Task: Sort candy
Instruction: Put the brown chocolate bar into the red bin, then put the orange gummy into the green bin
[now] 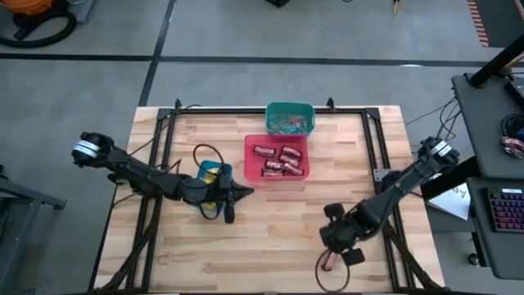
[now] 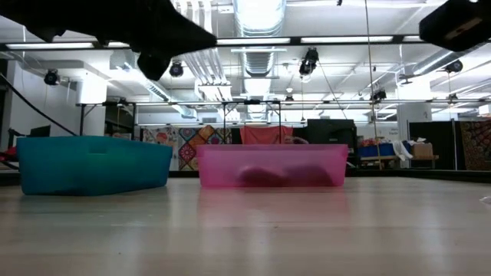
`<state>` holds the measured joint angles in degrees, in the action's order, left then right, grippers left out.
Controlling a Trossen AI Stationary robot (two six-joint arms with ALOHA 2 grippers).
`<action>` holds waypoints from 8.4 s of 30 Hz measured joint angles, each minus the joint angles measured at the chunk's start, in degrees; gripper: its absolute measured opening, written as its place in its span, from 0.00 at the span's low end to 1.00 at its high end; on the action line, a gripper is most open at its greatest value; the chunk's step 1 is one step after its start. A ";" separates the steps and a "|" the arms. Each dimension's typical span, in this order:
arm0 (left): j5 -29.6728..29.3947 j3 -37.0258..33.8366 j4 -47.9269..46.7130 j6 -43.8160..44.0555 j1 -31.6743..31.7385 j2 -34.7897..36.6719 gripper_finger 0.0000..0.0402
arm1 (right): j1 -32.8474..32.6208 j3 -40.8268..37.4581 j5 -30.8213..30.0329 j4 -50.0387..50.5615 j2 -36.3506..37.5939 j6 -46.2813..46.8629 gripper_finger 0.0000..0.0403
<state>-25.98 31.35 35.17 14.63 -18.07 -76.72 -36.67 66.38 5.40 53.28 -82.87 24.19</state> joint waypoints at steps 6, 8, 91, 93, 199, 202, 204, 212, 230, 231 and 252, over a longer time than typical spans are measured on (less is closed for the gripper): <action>-0.33 0.00 6.95 -0.21 -2.25 -3.05 0.00 | -4.34 0.86 -0.94 0.20 -4.77 -5.40 0.24; -0.48 0.00 7.61 -0.15 -2.26 -3.66 0.00 | -5.22 0.86 -1.04 0.26 -6.18 -5.33 0.29; -3.73 0.00 -13.23 -6.18 -2.38 17.11 0.00 | 56.54 16.85 -6.72 -12.23 -19.89 -34.95 0.19; -3.73 0.00 -13.23 -6.03 -2.38 17.12 0.00 | 56.59 16.82 -6.91 -12.26 -21.39 -32.77 0.19; -3.87 0.00 -16.86 -6.64 -2.37 13.46 0.00 | 4.29 -3.68 0.54 -0.88 -12.17 65.30 0.42; -3.87 0.00 -17.00 -6.64 -2.38 12.81 0.00 | 4.29 -6.50 0.63 -5.18 -12.17 65.33 0.42; -3.87 0.00 -17.00 -6.64 -2.36 12.34 0.00 | 4.29 -7.83 0.63 -7.77 -12.17 64.58 0.42; -3.87 0.00 -17.11 -6.64 -2.38 11.05 0.00 | 4.29 -7.22 0.64 -9.12 -12.17 61.73 0.27; -3.91 0.00 -16.98 -6.64 -2.36 12.78 0.00 | 8.36 4.18 -0.40 3.70 -10.26 47.40 0.03; -3.70 0.00 -17.24 -6.73 -2.36 13.26 0.00 | 9.09 5.14 -1.03 4.47 -9.84 45.69 0.03; -3.46 0.02 -28.77 -10.10 -2.36 24.42 0.00 | 51.82 10.25 -14.52 -13.15 -4.99 -16.06 0.03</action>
<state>-29.43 31.38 6.40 4.53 -20.43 -52.31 15.15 76.63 -9.13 40.13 -87.87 8.12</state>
